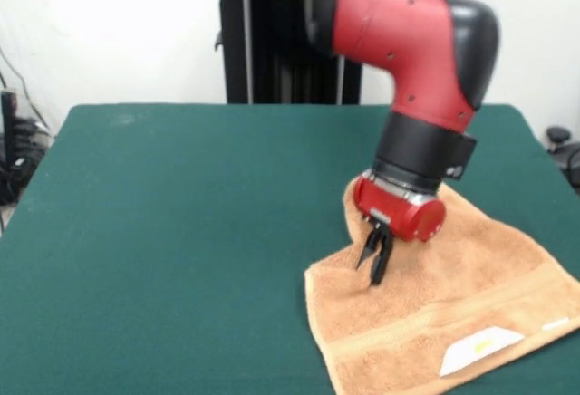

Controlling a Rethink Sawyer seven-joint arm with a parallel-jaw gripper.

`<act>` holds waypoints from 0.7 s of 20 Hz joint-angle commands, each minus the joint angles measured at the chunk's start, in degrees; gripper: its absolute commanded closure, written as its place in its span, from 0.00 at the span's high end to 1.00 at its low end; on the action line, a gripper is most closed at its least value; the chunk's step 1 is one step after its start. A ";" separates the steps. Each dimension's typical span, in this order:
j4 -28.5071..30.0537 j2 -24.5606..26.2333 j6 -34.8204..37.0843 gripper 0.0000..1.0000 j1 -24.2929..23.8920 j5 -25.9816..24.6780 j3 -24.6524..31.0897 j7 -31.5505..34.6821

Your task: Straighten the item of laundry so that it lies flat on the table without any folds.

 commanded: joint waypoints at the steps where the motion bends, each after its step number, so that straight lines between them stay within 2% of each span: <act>1: 1.91 5.74 -14.98 0.00 -12.27 -12.48 27.56 16.32; 2: 1.66 6.18 -16.31 0.00 -13.34 -14.27 29.34 17.23; 5: 2.08 5.93 -18.32 0.00 -12.71 -14.16 29.85 18.66; 14: 4.89 4.84 -18.37 0.00 -17.44 -17.70 34.82 15.25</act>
